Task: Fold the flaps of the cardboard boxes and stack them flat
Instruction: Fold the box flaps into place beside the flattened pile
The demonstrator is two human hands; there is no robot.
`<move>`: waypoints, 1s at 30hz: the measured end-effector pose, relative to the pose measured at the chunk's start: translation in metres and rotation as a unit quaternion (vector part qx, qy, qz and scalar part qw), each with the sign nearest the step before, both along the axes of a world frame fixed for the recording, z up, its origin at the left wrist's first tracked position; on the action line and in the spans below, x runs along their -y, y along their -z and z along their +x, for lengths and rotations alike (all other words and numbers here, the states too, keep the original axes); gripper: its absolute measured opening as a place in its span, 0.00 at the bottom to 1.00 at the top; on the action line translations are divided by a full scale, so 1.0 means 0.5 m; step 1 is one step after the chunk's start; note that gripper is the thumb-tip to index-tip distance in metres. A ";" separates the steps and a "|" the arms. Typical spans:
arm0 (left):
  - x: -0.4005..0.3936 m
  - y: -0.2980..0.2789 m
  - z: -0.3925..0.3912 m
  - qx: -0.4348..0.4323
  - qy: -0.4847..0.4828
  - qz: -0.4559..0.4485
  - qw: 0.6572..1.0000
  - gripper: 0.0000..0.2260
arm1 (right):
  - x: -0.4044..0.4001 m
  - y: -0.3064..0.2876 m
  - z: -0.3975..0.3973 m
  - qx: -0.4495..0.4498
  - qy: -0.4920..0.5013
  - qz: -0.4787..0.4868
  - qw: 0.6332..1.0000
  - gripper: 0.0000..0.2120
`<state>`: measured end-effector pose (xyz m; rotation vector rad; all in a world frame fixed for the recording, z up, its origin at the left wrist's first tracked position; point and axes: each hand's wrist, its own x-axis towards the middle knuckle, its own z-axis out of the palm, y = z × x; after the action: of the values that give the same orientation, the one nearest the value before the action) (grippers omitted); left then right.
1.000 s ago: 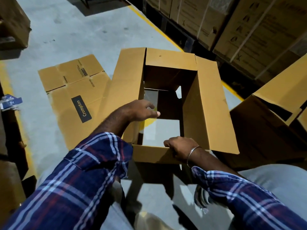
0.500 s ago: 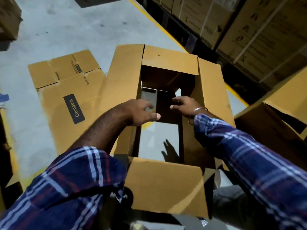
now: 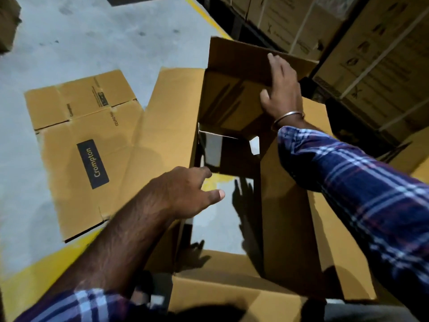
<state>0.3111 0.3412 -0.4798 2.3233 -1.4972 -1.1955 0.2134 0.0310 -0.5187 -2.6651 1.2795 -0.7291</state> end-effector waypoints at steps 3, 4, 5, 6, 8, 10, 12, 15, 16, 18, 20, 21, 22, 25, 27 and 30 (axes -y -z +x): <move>0.004 0.011 0.005 0.017 0.003 0.006 1.000 0.32 | 0.076 0.007 0.039 -0.087 0.030 0.044 0.995 0.40; 0.005 0.013 0.004 0.024 0.006 0.007 1.000 0.31 | 0.098 0.012 0.050 -0.106 0.036 0.065 0.992 0.41; 0.006 0.014 0.005 0.030 0.005 0.007 1.000 0.31 | 0.119 0.019 0.063 -0.124 0.043 0.086 0.988 0.42; 0.007 0.014 0.005 0.033 0.004 0.006 0.999 0.30 | 0.137 0.026 0.076 -0.143 0.050 0.108 0.983 0.42; 0.010 0.014 0.006 0.034 0.000 0.005 0.999 0.29 | 0.160 0.047 0.098 -0.182 0.056 0.151 0.970 0.38; 0.012 0.010 0.004 0.037 0.003 0.003 0.999 0.28 | 0.170 0.076 0.113 -0.215 0.055 0.166 0.961 0.35; 0.016 0.007 0.002 0.034 0.002 -0.001 0.999 0.28 | 0.180 0.100 0.122 -0.226 0.060 0.154 0.960 0.32; 0.022 0.007 -0.004 0.026 0.001 0.003 1.000 0.29 | 0.192 0.110 0.139 -0.212 0.077 0.131 0.965 0.20; 0.024 0.007 -0.005 0.029 0.006 0.007 1.000 0.29 | 0.195 0.109 0.146 -0.210 0.082 0.122 0.967 0.17; 0.026 0.007 -0.007 0.034 0.012 0.017 0.999 0.29 | 0.198 0.112 0.157 -0.199 0.094 0.118 0.968 0.14; 0.027 0.007 -0.007 0.033 0.011 0.017 0.999 0.30 | 0.195 0.124 0.159 -0.180 0.105 0.125 0.970 0.15; 0.027 0.008 -0.005 0.031 0.008 0.013 0.999 0.30 | 0.192 0.132 0.157 -0.169 0.107 0.132 0.971 0.16; 0.026 0.009 -0.005 0.027 0.003 0.010 1.000 0.30 | 0.187 0.140 0.152 -0.160 0.105 0.141 0.971 0.18; 0.021 0.015 -0.005 0.021 0.005 0.008 1.000 0.30 | 0.191 0.140 0.136 -0.156 0.081 0.164 0.971 0.25; 0.016 0.019 -0.007 0.015 0.007 0.006 1.000 0.31 | 0.204 0.124 0.127 -0.174 0.053 0.181 0.967 0.28; 0.011 0.029 -0.007 0.006 0.006 -0.004 1.000 0.32 | 0.181 0.088 0.104 -0.165 -0.010 0.221 0.961 0.36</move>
<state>0.3078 0.3355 -0.4944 2.3250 -1.5180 -1.1788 0.2656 -0.0596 -0.5625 -2.4779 1.2924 0.0211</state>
